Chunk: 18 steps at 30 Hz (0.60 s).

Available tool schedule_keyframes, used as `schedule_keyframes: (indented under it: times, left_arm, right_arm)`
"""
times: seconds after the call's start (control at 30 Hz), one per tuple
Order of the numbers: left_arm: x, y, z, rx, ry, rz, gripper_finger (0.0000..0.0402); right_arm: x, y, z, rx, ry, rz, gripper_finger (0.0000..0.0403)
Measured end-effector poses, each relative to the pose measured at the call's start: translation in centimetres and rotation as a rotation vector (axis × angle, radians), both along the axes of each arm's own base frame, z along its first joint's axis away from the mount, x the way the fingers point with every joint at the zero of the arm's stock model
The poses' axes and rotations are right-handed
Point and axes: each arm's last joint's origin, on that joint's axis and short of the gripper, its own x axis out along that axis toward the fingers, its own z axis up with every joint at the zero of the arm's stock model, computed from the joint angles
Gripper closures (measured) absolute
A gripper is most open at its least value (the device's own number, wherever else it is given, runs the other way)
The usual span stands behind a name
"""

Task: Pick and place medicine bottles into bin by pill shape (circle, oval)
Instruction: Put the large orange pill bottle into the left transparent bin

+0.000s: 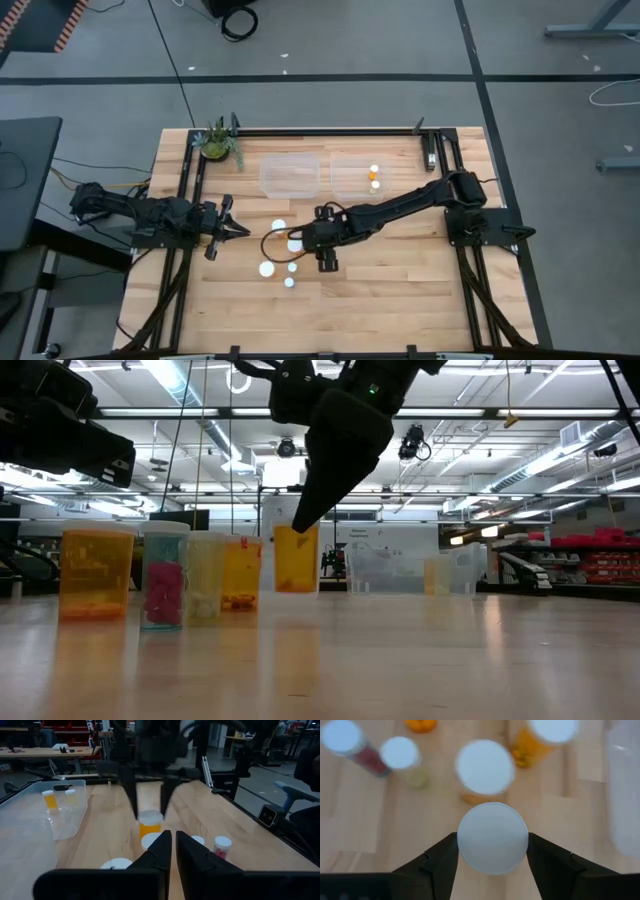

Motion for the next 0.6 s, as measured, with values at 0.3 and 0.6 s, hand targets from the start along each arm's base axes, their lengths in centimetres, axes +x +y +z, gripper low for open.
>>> schedule_keyframes:
  times: [0.3, 0.6]
  left_arm:
    - [0.0, 0.0, 0.0, 0.0, 0.0, 0.0, 0.0363]
    - [0.0, 0.0, 0.0, 0.0, -0.001, 0.0, 0.0368]
  right_arm:
    - [-0.5, -3.3, 3.0, -0.014, -0.062, -0.07, 0.0176]
    - [0.2, -7.4, 3.9, -0.01, -0.147, -0.089, 0.0176]
